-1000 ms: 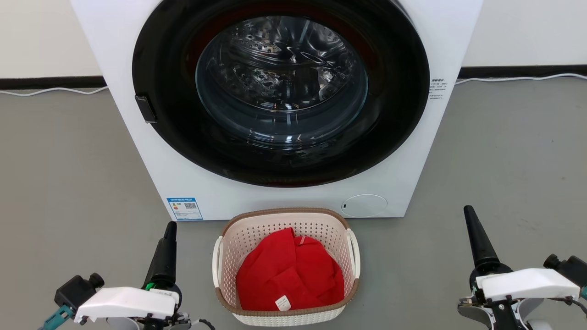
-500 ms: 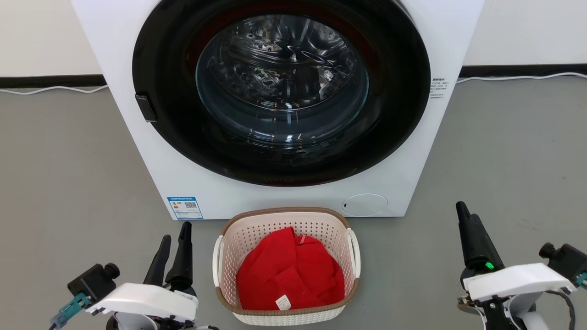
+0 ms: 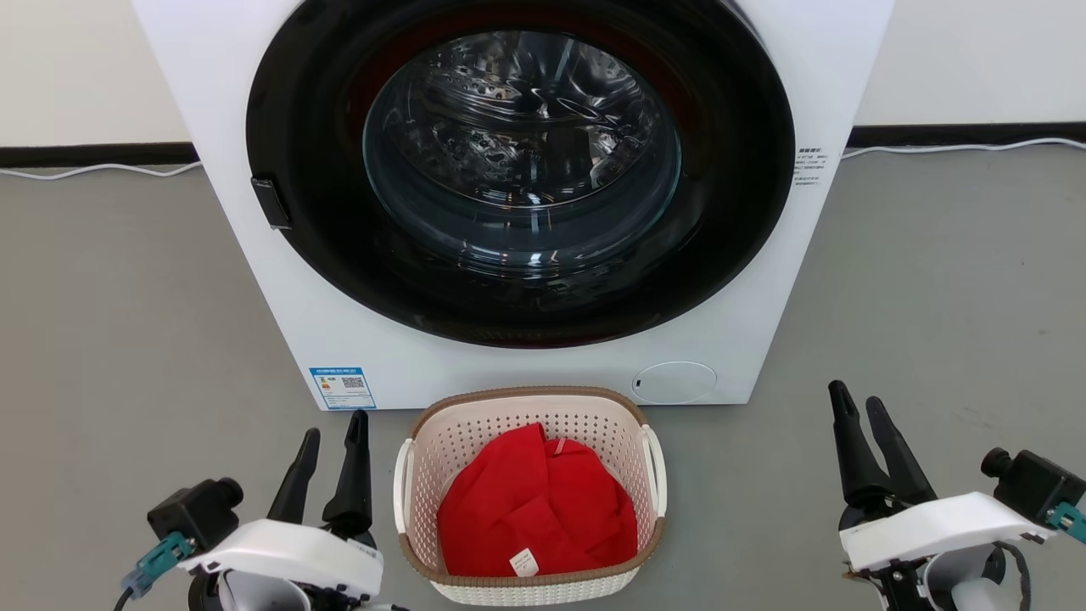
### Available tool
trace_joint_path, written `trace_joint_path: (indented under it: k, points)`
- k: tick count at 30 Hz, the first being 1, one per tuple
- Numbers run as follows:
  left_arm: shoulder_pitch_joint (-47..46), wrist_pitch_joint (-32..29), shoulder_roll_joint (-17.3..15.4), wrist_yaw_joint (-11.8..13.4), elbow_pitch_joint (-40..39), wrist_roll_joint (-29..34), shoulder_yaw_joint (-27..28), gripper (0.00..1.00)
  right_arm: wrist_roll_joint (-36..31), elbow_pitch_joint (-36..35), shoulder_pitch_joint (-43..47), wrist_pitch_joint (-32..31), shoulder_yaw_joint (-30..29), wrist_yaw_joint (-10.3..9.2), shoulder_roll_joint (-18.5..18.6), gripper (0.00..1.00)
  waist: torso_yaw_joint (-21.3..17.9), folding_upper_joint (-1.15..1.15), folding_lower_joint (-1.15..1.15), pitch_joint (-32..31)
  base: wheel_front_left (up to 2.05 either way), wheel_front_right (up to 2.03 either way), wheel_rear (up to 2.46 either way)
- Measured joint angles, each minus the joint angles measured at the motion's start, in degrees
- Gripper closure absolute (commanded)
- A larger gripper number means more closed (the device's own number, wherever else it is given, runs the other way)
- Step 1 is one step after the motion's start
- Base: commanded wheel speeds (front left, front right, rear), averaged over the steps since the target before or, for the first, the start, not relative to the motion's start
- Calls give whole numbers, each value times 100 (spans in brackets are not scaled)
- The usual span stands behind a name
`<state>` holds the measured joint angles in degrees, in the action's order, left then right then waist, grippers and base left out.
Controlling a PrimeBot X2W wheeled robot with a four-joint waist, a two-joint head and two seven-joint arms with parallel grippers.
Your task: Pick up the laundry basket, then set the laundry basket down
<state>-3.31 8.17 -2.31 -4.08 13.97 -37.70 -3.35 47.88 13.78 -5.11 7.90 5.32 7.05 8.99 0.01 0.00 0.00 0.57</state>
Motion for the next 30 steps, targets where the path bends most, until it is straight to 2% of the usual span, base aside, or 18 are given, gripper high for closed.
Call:
trace_joint_path:
  k: [30]
  points:
    - [-204,491,-1,165,-119,1866,-212,0,-1735,118,-254,478,148,2,94,0,2,0,0,67,0,0,0]
